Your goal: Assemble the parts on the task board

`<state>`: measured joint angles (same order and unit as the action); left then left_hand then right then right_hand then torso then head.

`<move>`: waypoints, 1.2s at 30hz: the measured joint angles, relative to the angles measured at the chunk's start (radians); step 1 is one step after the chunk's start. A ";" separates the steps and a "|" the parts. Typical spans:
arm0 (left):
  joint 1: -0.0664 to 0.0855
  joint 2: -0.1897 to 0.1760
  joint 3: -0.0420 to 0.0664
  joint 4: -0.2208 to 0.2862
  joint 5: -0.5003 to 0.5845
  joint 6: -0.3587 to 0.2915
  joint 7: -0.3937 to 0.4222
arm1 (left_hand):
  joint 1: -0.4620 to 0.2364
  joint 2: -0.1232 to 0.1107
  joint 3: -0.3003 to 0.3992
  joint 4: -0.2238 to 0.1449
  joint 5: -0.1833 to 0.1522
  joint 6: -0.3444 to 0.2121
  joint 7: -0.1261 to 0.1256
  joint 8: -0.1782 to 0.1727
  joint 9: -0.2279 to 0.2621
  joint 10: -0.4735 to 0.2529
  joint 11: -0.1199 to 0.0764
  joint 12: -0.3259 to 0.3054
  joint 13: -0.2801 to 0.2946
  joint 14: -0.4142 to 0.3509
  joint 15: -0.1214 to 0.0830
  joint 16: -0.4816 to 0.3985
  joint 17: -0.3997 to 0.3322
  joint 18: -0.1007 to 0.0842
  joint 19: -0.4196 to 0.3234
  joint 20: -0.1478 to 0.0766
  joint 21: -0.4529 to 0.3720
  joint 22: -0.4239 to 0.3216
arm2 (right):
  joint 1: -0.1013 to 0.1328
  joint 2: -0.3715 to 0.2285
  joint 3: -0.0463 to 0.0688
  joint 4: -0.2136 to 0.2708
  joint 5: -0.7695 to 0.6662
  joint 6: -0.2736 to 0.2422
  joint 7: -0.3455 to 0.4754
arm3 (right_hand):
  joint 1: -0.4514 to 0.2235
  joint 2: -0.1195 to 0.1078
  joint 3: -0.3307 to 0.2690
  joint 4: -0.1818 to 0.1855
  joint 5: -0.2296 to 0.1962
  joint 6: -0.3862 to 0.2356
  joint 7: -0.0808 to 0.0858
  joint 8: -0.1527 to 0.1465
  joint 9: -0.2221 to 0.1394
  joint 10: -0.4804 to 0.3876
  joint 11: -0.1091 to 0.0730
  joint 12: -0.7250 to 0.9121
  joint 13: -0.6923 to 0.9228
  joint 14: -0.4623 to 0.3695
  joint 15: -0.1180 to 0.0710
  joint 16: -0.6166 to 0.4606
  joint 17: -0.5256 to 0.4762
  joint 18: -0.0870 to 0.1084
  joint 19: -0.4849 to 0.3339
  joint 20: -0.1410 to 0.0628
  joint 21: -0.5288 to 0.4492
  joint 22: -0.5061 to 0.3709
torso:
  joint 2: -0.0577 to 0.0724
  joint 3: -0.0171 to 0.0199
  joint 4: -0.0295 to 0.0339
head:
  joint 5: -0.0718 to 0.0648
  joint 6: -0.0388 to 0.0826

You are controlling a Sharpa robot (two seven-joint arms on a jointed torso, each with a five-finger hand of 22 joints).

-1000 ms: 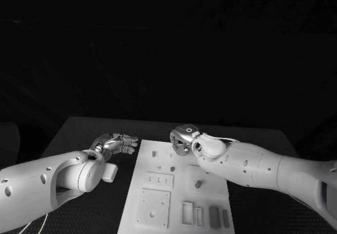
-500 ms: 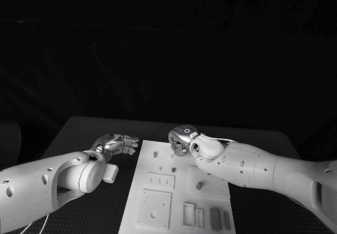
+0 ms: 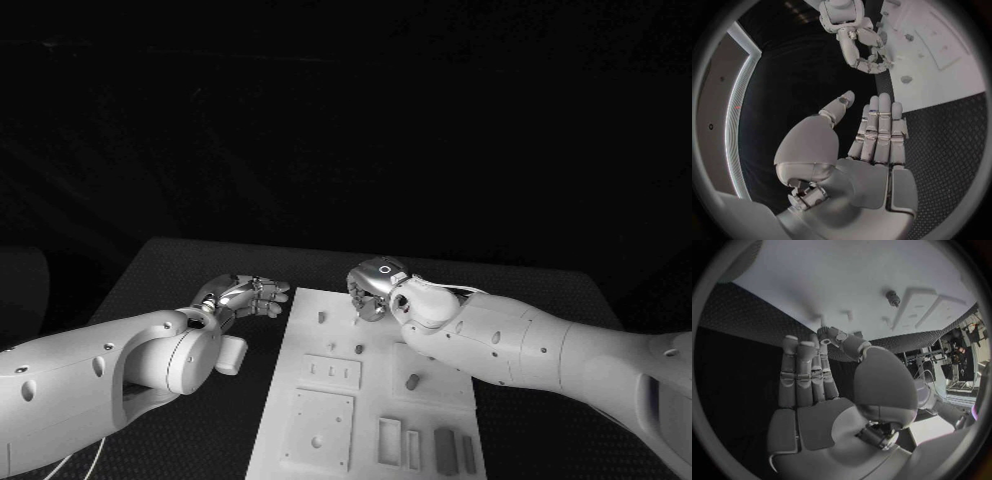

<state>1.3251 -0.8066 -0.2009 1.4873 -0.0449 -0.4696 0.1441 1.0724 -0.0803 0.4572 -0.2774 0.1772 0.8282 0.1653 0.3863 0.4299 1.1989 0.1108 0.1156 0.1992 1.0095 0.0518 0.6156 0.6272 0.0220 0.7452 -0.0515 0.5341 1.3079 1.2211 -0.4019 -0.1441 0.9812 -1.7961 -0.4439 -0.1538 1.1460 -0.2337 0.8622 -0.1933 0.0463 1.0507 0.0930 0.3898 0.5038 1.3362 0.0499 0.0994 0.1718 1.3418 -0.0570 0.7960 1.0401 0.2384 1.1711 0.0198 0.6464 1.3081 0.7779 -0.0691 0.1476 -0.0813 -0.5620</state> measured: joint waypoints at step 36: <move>0.000 -0.006 0.000 -0.005 0.006 0.001 0.000 | 0.000 0.000 0.002 0.002 0.000 0.000 0.000 0.000 0.002 0.000 0.000 -0.004 0.003 0.000 0.000 0.000 -0.002 0.000 -0.004 0.004 0.000 0.000 | -0.002 -0.013 0.002 0.008 -0.007 0.004 -0.006 | 0.004 0.004 0.005 -0.007 0.000 0.005 0.001 0.000 0.005 0.006 -0.002 -0.004 0.002 0.002 0.002 0.004 0.000 0.000 0.003 -0.002 0.011 0.000 | 0.001 -0.0001 -0.0029 | -0.008 -0.010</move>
<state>1.3251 -0.8123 -0.2010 1.4826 -0.0391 -0.4691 0.1436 1.0724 -0.0803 0.4594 -0.2751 0.1771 0.8286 0.1658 0.3863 0.4316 1.1989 0.1108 0.1114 0.2020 1.0095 0.0518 0.6156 0.6255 0.0219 0.7416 -0.0479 0.5340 1.3075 1.2192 -0.4144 -0.1425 0.9895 -1.8034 -0.4398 -0.1602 1.1496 -0.2301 0.8668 -0.2004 0.0465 1.0554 0.0940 0.3893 0.5085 1.3419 0.0480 0.0953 0.1741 1.3437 -0.0552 0.7998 1.0399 0.2380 1.1738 0.0179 0.6573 1.3078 0.7790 -0.0692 0.1448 -0.0891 -0.5720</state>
